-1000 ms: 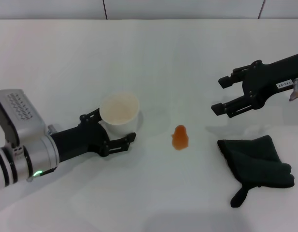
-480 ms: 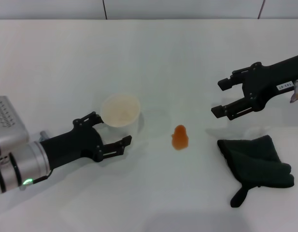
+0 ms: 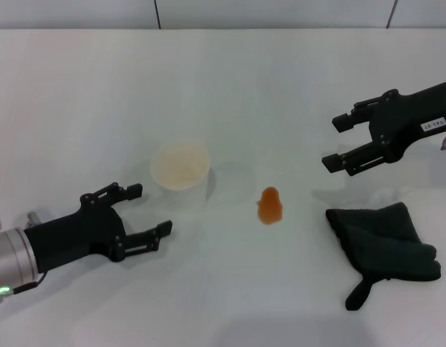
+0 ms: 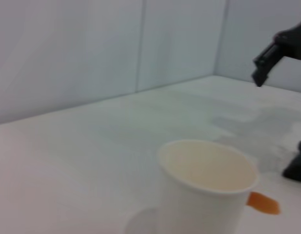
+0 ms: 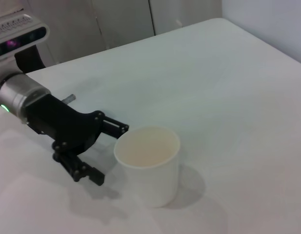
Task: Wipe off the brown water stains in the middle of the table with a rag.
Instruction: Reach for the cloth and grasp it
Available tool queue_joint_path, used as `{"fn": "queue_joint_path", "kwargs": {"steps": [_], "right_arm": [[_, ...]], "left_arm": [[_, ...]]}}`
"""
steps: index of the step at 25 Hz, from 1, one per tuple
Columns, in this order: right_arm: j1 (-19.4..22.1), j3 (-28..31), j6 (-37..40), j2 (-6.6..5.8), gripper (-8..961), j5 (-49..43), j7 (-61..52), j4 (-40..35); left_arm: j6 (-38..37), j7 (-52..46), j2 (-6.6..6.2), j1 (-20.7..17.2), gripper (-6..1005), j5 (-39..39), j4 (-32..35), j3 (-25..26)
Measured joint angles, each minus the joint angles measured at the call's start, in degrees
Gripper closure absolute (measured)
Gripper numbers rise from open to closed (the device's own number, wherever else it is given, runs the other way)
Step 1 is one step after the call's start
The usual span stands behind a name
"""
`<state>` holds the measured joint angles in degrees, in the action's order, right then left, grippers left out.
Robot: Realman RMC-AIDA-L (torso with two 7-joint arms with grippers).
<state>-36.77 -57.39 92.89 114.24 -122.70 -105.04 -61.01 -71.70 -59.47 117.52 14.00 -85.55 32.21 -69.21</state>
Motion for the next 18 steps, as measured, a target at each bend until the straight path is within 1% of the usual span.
{"fn": "queue_joint_path", "kwargs": {"steps": [1,5,9,10,14,18], "right_arm": [[0.0,0.0,0.3,-0.07,119,-0.1,-0.1,0.0],[0.1,-0.2,2.7,-0.15,119,-0.6,-0.4,-1.5],[0.6,-0.4,5.8,0.01,118,-0.7,-0.7,-4.2],[0.8,-0.4,6.2,0.07,118,-0.8,-0.9,-4.7],[1.0,-0.7,7.7,0.37,117,-1.9,-2.6,-6.1],[1.5,-2.3,8.2,0.45,122,-2.3,-4.4,-7.6]], "left_arm": [[-0.5,-1.3,-0.12,-0.1,104,-1.2,0.9,0.0],[-5.5,-9.7,-0.76,-0.1,105,-8.8,8.7,0.0],[-12.9,-16.7,-1.36,0.4,105,-14.8,16.9,0.1],[-15.9,-19.2,-1.69,0.8,105,-16.6,20.0,0.1],[-21.9,-25.1,-2.65,2.0,105,-20.7,26.2,0.2],[-27.0,-30.7,-3.00,3.2,105,-25.1,33.6,0.6]]}}
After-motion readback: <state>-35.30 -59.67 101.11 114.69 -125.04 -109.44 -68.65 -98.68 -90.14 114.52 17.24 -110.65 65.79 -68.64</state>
